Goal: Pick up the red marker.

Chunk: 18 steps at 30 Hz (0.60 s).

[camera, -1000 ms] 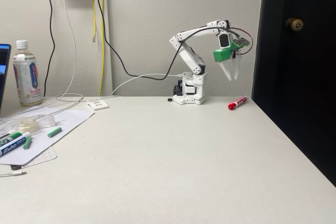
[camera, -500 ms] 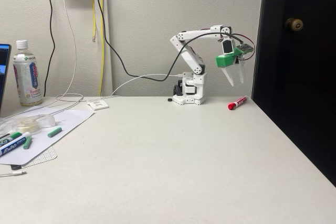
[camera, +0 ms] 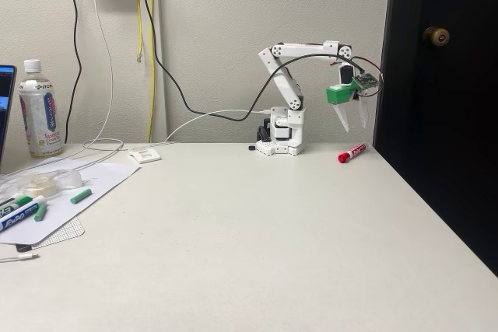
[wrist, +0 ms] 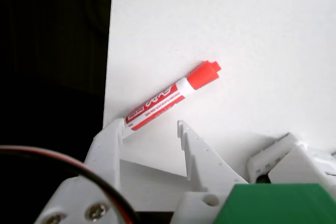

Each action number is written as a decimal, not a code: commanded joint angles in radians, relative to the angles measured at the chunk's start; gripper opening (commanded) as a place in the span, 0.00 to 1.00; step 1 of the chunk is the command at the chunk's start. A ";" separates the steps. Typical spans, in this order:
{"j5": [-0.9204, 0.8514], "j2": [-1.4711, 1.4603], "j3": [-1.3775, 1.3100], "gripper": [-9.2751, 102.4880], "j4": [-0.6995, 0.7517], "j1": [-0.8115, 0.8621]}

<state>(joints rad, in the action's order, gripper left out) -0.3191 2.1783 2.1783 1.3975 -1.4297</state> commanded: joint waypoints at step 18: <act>0.411 -0.290 -0.156 0.46 0.064 -0.204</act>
<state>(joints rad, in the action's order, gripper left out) 0.0660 1.9328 2.0755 1.4511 -1.6137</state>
